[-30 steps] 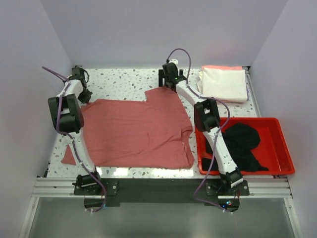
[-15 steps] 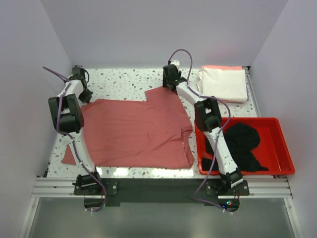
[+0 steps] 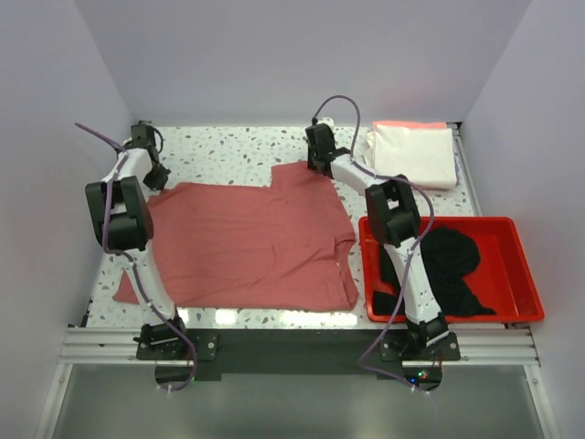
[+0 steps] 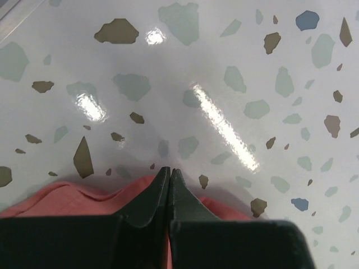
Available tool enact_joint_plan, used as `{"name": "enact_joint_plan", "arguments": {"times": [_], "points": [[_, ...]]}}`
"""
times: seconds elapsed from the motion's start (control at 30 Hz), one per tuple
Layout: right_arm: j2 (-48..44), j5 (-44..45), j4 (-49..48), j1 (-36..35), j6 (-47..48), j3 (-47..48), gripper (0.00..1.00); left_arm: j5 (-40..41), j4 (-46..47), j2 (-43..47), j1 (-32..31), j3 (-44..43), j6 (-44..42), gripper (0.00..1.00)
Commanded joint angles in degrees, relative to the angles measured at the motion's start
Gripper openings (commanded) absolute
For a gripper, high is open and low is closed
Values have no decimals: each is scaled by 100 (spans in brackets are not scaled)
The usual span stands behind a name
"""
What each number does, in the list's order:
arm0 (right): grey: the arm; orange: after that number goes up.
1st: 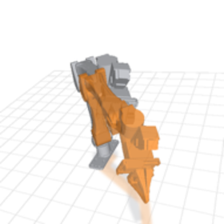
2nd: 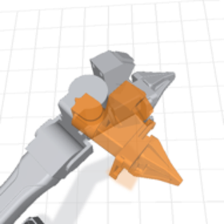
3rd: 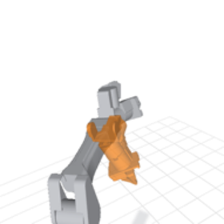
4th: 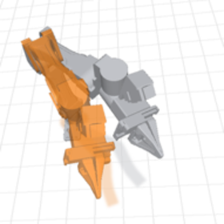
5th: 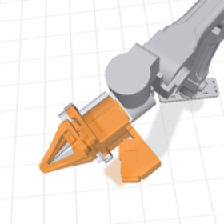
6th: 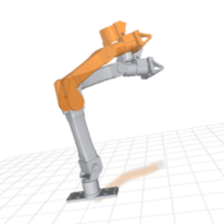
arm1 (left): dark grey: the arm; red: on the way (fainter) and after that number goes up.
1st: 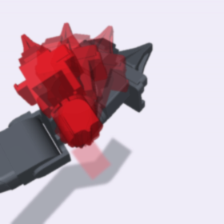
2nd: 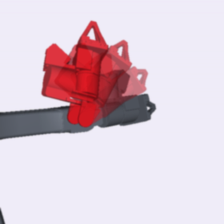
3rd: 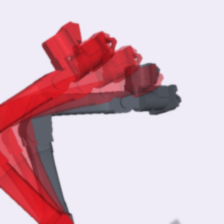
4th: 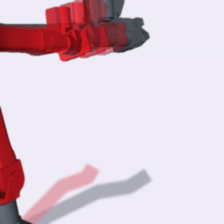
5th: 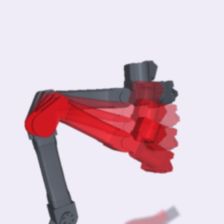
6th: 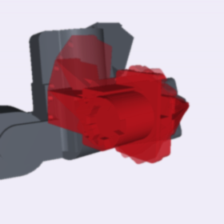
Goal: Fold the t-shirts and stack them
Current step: Fold the tshirt
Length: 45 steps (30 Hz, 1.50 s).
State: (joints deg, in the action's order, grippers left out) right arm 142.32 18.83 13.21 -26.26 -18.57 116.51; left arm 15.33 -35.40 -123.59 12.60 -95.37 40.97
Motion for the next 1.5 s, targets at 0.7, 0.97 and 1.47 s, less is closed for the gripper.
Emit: {"name": "enact_joint_plan", "arguments": {"times": [0.7, 0.97, 1.47], "points": [[-4783, -767, -724, -836, 635, -4951, 0, 620, 227, 3314, 277, 3050, 560, 0], [-6074, -758, -215, -986, 468, -5876, 0, 533, 244, 3850, 787, 3683, 605, 0], [-7825, -1452, 621, -1012, 257, -6948, 0, 611, 156, 4624, 1016, 4369, 921, 0]]}}
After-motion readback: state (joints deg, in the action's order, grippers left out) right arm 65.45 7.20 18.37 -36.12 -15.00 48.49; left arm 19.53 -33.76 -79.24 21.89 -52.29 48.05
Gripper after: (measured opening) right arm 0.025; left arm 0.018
